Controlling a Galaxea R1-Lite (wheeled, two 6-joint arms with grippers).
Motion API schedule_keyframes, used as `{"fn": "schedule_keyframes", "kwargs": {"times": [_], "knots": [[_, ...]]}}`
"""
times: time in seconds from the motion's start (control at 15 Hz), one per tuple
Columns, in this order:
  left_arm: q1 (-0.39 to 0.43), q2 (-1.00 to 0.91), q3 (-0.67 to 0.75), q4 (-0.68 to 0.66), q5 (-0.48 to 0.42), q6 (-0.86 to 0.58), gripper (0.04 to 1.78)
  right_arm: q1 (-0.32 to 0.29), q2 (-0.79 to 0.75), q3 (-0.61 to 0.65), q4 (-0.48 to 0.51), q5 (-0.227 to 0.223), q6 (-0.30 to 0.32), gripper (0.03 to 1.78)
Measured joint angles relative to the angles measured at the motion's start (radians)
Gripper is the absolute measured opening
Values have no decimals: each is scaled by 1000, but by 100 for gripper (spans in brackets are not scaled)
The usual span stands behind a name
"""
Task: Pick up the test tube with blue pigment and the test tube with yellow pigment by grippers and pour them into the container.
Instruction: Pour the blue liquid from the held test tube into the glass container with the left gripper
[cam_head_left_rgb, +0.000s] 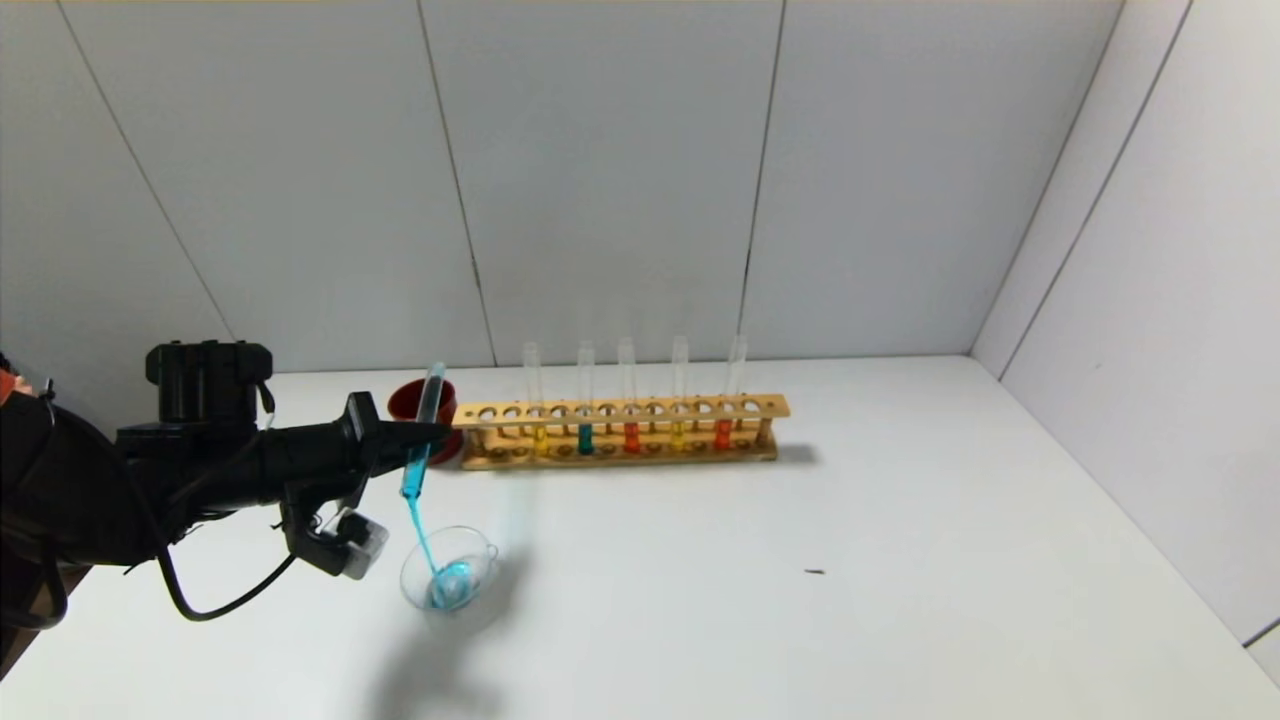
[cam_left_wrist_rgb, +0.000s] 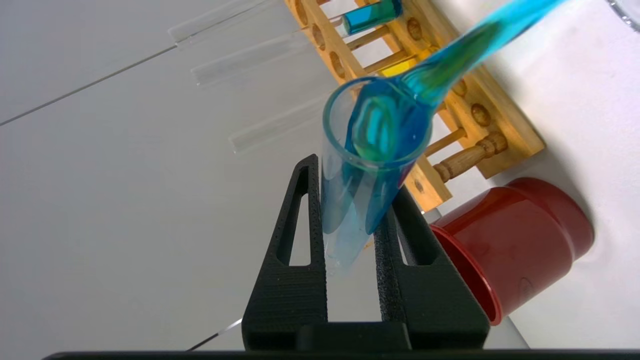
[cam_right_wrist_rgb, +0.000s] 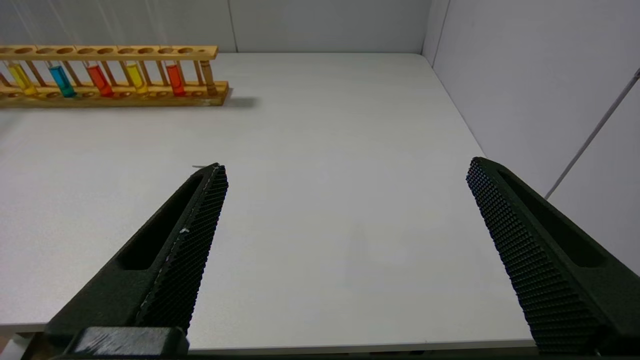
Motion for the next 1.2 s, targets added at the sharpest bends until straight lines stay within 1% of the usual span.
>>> {"fn": "schedule_keyframes", "kwargs": {"times": [0.67, 0.87, 1.2], "knots": [[0, -1, 0, -9, -3, 8, 32, -1, 0, 0, 0, 0, 0, 175], [0, -1, 8, -105, -10, 4, 32, 0, 0, 0, 0, 0, 0, 175], [0, -4, 47, -171, -9, 5, 32, -1, 0, 0, 0, 0, 0, 175]]}}
